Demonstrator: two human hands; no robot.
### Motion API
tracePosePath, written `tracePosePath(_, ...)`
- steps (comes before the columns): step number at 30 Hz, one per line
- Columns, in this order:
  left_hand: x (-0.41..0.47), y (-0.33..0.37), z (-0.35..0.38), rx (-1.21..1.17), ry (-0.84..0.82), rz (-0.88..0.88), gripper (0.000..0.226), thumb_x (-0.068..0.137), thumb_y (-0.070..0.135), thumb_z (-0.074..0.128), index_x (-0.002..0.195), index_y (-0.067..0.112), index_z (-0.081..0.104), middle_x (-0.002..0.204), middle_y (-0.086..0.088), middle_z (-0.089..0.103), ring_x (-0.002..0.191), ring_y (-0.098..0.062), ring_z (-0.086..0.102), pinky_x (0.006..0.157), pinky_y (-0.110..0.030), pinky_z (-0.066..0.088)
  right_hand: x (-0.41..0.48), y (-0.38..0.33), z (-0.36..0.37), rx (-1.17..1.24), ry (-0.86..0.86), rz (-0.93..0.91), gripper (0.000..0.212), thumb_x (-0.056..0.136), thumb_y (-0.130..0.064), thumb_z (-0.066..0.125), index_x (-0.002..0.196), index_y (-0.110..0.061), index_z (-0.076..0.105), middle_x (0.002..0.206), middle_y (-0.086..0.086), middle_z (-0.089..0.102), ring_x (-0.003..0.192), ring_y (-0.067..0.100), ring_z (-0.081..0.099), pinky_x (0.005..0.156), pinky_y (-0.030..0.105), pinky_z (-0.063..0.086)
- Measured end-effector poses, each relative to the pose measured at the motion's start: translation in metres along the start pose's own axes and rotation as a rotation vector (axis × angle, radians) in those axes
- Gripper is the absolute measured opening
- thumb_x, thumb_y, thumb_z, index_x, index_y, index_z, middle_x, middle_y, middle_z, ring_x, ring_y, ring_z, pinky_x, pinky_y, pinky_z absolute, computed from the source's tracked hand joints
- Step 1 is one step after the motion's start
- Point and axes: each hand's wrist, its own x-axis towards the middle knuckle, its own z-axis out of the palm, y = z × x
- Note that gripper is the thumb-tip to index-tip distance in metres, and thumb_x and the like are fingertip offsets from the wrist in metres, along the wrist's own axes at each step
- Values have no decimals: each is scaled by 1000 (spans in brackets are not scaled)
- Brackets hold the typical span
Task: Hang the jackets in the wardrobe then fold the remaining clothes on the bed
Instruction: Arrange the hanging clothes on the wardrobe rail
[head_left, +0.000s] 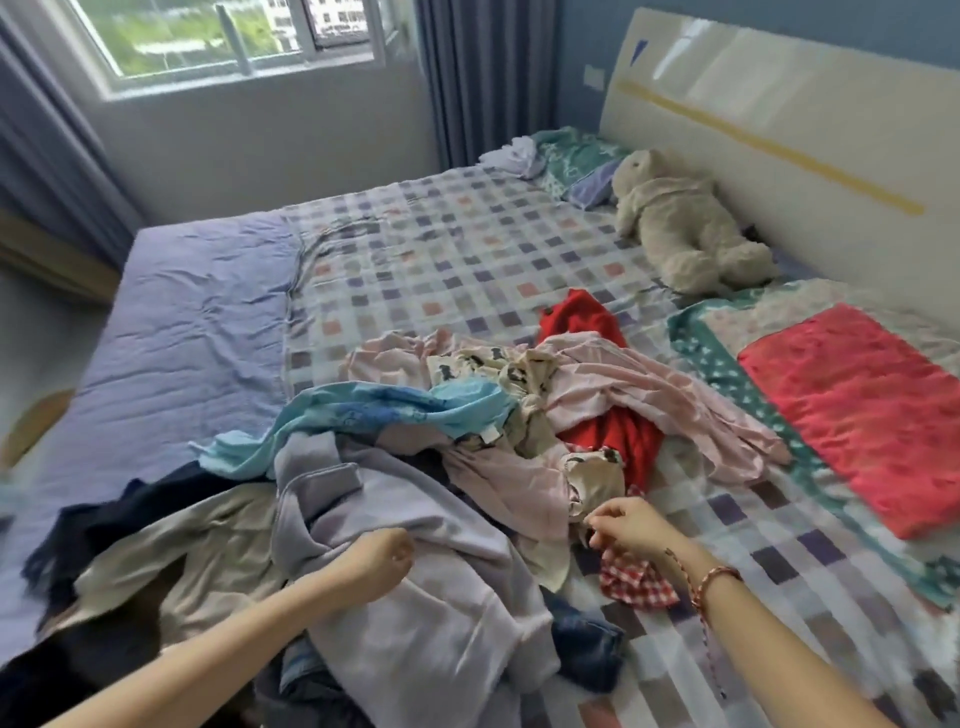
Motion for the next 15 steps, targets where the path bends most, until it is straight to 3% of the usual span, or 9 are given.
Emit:
tracePosePath(4, 24, -24, -23, -107, 68, -161, 24, 91, 14, 46, 110, 19, 61, 120, -5, 62, 112, -18, 55, 90, -22, 39, 67, -33, 39, -47, -137, 22, 22, 94, -3, 45, 75, -9, 55, 62, 7, 55, 29, 5, 40, 33, 14, 29)
tracePosePath(6, 36, -35, -33, -134, 110, -190, 31, 91, 15, 45, 117, 13, 60, 124, -6, 59, 117, -18, 52, 95, -23, 38, 91, -51, 55, -89, -177, 5, 20, 94, -3, 44, 79, -8, 56, 63, 7, 55, 34, 7, 43, 34, 13, 30)
tracePosePath(9, 61, -66, -54, -198, 211, -258, 37, 82, 26, 44, 105, 7, 66, 115, -12, 63, 110, -24, 55, 95, -30, 42, 126, -81, 82, -122, -223, -19, 18, 94, -1, 42, 86, -6, 58, 65, 8, 56, 43, 12, 45, 34, 13, 31)
tracePosePath(12, 76, -100, -66, -138, 366, -451, 46, 83, 19, 56, 128, 10, 49, 130, -14, 47, 121, -29, 44, 100, -35, 37, 150, -100, 113, -167, -271, -46, 18, 92, 0, 44, 82, -8, 56, 63, 6, 55, 42, 11, 44, 33, 14, 32)
tracePosePath(15, 85, -135, -55, -61, 303, -611, 67, 79, 36, 65, 134, 12, 35, 132, -13, 42, 123, -31, 41, 98, -38, 39, 163, -108, 154, -263, -377, -152, 15, 87, -5, 50, 81, -16, 59, 71, 1, 59, 55, 9, 49, 44, 13, 38)
